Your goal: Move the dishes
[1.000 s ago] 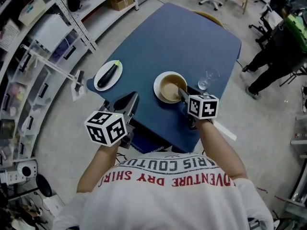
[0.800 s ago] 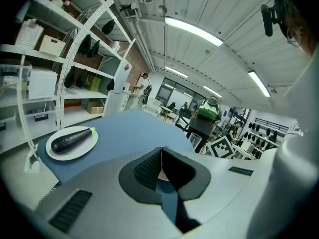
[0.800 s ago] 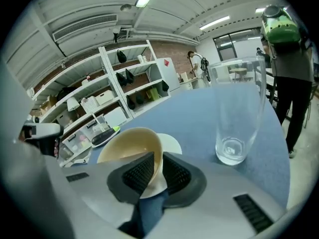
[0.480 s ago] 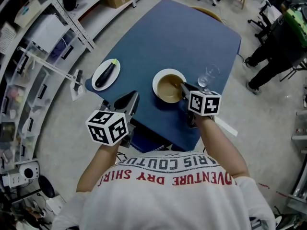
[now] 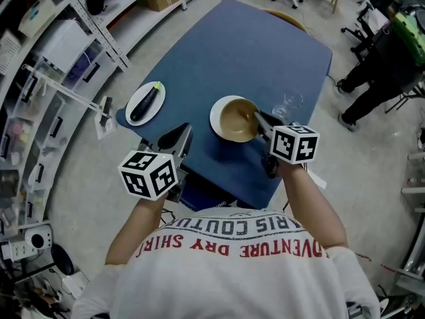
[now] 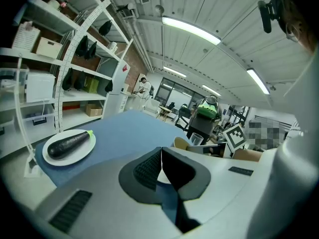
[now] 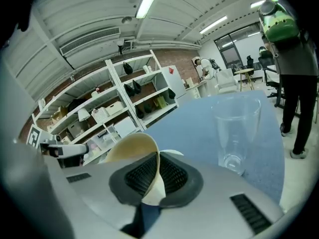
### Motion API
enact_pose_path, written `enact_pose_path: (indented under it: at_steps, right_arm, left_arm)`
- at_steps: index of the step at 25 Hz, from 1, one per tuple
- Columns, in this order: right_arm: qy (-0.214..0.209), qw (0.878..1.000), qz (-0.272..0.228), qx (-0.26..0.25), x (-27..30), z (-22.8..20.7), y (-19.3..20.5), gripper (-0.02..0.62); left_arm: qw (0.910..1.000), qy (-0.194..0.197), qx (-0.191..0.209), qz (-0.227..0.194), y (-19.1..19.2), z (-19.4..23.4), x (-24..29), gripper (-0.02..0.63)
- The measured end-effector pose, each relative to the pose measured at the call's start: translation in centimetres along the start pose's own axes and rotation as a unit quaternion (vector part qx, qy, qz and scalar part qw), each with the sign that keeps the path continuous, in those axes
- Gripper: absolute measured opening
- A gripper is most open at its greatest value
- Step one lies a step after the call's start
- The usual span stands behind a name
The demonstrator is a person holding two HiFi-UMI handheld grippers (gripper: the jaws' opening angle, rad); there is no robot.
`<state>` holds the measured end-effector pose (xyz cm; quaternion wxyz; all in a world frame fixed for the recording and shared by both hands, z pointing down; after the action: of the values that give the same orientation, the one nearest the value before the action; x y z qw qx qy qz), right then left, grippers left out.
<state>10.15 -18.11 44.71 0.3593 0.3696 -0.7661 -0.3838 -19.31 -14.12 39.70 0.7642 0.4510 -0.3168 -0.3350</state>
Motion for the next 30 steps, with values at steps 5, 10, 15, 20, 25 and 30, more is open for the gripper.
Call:
enact_pose_path:
  at_steps: [5, 10, 15, 20, 25, 30]
  right_arm:
    - [-0.004, 1.000, -0.007, -0.008, -1.8, 0.0, -1.3, 0.031]
    - [-0.009, 1.000, 0.006, -0.024, -3.7, -0.1, -1.5, 0.031]
    - [-0.001, 0.999, 0.021, -0.032, -5.7, -1.3, -0.7, 0.031]
    - [0.010, 0.999, 0.045, -0.021, -7.6, -2.7, 1.0, 0.031]
    - [0.023, 0.998, 0.065, -0.003, -8.7, -3.7, 2.6, 0.031]
    - [0.038, 0.996, 0.084, 0.014, -8.8, -5.1, 3.9, 0.031]
  left_arm:
    - [1.0000, 0.008, 0.000, 0.002, 0.1, -0.2, 0.6, 0.028]
    - [0.9998, 0.016, -0.003, 0.007, 0.5, -0.6, 1.0, 0.028]
    - [0.9996, 0.024, -0.003, 0.014, 1.1, -1.2, 1.6, 0.028]
    - [0.9994, 0.024, -0.003, 0.025, 2.1, -2.0, 1.8, 0.028]
    - [0.9991, 0.026, 0.002, 0.032, 2.4, -2.5, 1.8, 0.028]
    - [0.9988, 0.026, 0.007, 0.041, 2.8, -2.9, 1.8, 0.028]
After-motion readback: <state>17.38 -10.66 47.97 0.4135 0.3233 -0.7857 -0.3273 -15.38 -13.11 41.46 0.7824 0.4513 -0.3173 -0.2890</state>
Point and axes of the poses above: the fingertips, and each gripper's own axes: x forward along the fingers, z to its left, y out of its underside, the point moved 10 cm from there along -x, backward along the fingers, and after that the axes turned 15 degrees about -z, right-handed, at the moved point
